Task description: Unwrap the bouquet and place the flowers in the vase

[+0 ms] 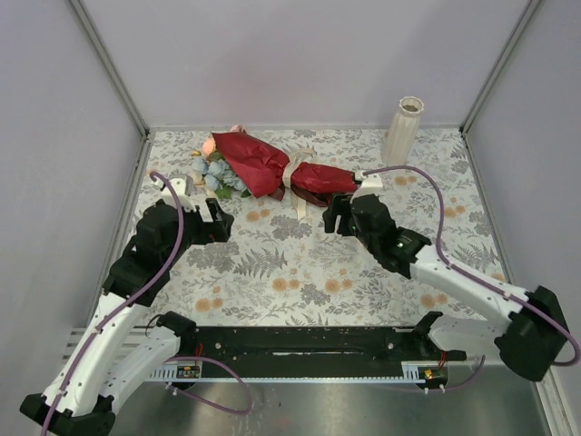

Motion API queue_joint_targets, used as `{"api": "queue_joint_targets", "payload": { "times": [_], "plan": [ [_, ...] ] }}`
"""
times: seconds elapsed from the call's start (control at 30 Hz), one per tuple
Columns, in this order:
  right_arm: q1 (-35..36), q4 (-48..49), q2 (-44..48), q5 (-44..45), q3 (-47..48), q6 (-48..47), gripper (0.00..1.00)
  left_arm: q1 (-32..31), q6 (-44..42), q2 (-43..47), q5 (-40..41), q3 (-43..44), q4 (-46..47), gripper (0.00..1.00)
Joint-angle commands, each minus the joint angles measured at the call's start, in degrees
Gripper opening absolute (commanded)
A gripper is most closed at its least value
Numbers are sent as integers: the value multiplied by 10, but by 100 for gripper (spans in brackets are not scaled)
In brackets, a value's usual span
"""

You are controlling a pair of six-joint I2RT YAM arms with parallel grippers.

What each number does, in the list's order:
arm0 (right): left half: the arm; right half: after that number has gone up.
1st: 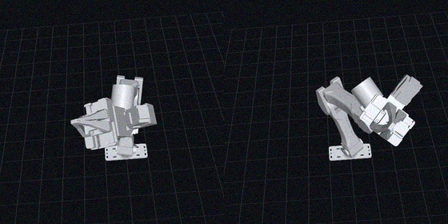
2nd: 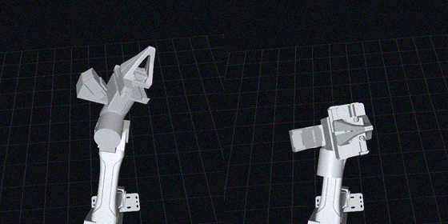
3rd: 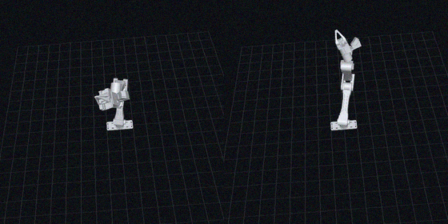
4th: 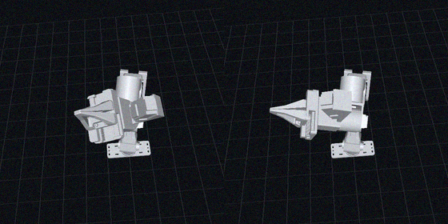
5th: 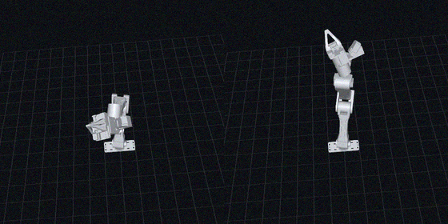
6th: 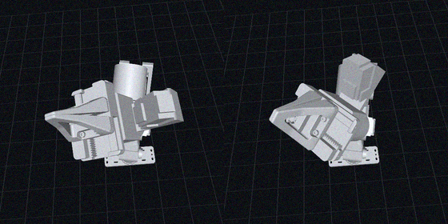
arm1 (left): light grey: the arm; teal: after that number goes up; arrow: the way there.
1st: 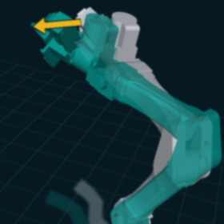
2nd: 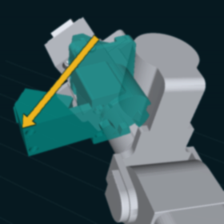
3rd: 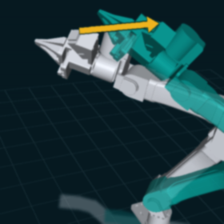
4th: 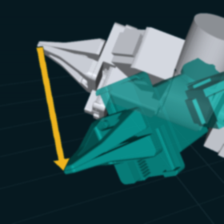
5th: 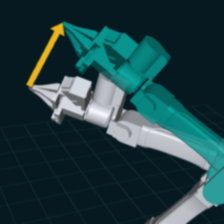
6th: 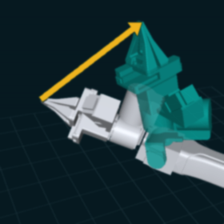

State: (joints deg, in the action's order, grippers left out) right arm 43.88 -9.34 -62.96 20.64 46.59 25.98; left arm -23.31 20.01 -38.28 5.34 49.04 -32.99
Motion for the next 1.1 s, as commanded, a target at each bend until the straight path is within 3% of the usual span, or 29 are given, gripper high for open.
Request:
{"api": "queue_joint_targets", "payload": {
  "times": [0.0, 0.17, 0.57, 0.73, 1.07],
  "plan": [
    [5, 116, -89, 13, 10, 10, 69, -1, 7, 6, 29, -3, 8, 99],
    [4, 192, -210, 19, 26, 63, 61, -3, 6, 11, 38, -4, 6, 99],
    [-5, 267, -436, -2, 150, 82, 63, -11, 11, -3, 41, -5, 6, 99],
    [-20, 275, -472, -21, 170, 94, 66, -12, 14, -9, 45, -4, 1, 98],
    [-28, 261, -510, -19, 199, 107, 61, -12, 25, -25, 49, -3, 1, 98]
  ]
}}
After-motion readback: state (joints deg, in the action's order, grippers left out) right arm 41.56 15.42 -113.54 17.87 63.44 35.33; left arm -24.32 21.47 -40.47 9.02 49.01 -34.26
